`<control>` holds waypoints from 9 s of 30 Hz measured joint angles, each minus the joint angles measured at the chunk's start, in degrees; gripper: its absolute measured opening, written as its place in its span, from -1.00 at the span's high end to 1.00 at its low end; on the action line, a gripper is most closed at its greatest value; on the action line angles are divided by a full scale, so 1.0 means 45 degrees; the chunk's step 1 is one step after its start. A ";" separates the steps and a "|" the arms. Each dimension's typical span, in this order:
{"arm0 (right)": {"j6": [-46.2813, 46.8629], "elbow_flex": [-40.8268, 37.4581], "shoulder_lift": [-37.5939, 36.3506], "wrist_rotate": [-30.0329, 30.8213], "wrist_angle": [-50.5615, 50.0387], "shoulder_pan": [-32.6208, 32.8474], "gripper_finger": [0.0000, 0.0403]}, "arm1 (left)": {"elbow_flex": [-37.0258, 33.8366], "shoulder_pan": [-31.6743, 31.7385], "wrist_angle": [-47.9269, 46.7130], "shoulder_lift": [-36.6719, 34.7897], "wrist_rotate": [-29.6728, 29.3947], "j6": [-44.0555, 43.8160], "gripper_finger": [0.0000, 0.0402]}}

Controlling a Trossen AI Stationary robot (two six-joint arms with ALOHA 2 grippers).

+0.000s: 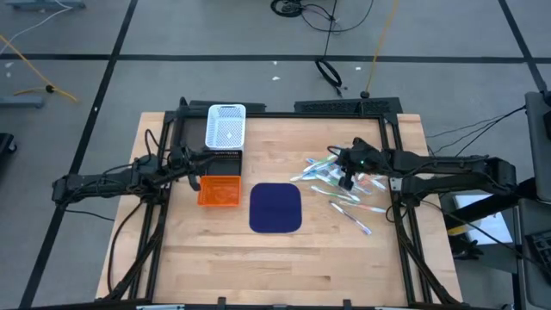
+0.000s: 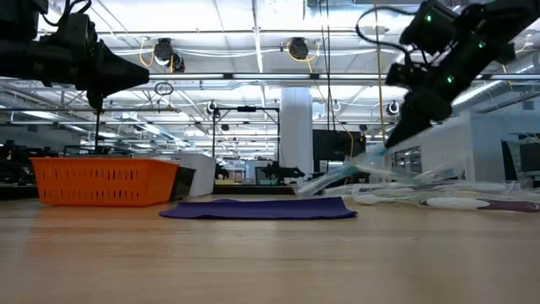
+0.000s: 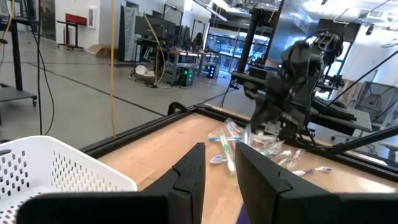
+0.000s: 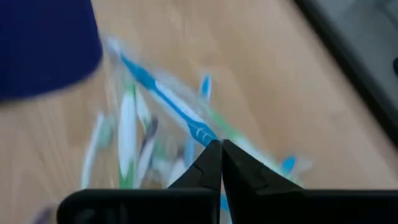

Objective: Pick & Place Toothbrushes
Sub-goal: Put the blue toothbrush into the gray bin

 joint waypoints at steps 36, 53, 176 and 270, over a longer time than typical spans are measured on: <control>0.0106 0.0553 0.0220 -0.1341 0.4772 0.1194 1.00 | 0.5664 0.0004 0.3531 1.3105 0.3141 -0.2023 0.56; -0.0084 0.0553 0.0220 -0.1273 0.4751 0.1593 1.00 | 1.2934 0.0003 -0.1546 1.9138 0.6456 -0.0861 0.21; 0.0373 0.0538 -0.0057 0.0325 0.3534 0.2841 0.23 | 0.7009 0.8396 -0.8630 1.0248 -0.4802 -0.3588 0.85; 0.8016 -0.1225 -0.0051 0.0474 -0.3322 0.1001 0.80 | 0.7033 0.0146 0.1670 1.3847 0.2118 -0.1979 0.68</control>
